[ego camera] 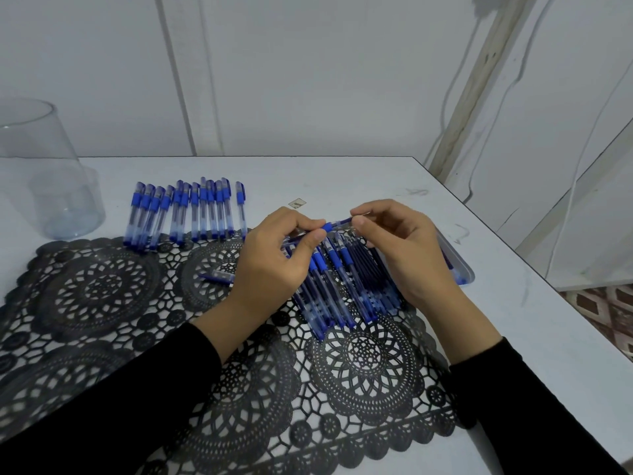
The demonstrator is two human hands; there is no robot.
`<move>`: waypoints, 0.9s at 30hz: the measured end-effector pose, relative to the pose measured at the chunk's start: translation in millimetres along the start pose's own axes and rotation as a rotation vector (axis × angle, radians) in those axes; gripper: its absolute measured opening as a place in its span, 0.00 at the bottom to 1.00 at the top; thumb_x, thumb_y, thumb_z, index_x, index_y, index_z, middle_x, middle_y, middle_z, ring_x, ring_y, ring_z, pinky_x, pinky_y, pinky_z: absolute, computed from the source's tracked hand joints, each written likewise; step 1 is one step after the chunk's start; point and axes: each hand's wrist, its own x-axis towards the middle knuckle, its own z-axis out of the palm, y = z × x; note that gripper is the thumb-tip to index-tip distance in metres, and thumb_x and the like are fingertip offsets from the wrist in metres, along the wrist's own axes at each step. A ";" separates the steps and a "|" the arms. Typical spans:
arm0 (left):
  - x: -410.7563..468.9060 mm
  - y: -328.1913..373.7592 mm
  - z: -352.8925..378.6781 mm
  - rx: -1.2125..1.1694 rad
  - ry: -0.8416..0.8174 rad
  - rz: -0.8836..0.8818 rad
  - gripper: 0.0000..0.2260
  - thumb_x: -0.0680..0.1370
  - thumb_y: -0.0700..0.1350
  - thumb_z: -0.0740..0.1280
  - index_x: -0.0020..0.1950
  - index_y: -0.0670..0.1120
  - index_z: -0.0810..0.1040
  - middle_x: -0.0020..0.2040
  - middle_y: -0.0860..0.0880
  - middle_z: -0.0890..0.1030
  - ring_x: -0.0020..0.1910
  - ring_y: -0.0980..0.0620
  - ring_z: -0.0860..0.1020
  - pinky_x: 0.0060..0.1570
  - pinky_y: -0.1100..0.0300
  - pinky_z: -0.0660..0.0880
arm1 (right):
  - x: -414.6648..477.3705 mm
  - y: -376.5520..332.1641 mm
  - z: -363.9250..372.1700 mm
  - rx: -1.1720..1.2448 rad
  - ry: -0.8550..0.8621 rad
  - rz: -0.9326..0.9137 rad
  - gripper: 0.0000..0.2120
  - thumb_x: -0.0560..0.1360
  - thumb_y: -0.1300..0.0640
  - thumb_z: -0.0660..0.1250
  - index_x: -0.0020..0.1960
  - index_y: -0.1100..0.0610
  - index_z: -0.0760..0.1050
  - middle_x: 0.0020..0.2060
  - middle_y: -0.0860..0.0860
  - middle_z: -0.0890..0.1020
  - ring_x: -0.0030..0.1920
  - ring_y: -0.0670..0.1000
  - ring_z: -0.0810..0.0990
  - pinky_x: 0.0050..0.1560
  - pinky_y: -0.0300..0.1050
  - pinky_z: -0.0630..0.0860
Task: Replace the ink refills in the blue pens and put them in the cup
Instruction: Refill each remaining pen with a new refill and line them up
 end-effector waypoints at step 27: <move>-41.5 -12.0 -137.8 0.301 -0.016 -0.106 0.02 0.76 0.41 0.72 0.47 0.43 0.81 0.47 0.60 0.81 0.40 0.64 0.78 0.41 0.73 0.72 | -4.7 1.0 102.5 -0.820 -0.561 -0.155 0.03 0.76 0.56 0.71 0.48 0.53 0.82 0.40 0.43 0.79 0.39 0.39 0.75 0.40 0.27 0.69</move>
